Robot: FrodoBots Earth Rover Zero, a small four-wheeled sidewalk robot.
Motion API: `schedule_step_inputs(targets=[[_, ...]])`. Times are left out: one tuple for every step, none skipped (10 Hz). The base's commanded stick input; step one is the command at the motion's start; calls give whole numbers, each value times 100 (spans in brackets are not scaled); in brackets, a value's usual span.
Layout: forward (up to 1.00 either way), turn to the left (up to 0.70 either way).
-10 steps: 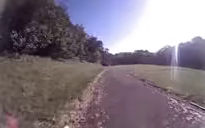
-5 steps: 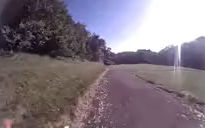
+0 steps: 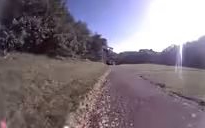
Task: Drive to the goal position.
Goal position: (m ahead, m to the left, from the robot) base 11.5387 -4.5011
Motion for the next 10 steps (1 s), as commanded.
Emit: schedule_step_inputs(targets=[[100, 0], [100, 0], [100, 0], [100, 0], [100, 0], [100, 0], [100, 0], [100, 0], [100, 0], [100, 0]])
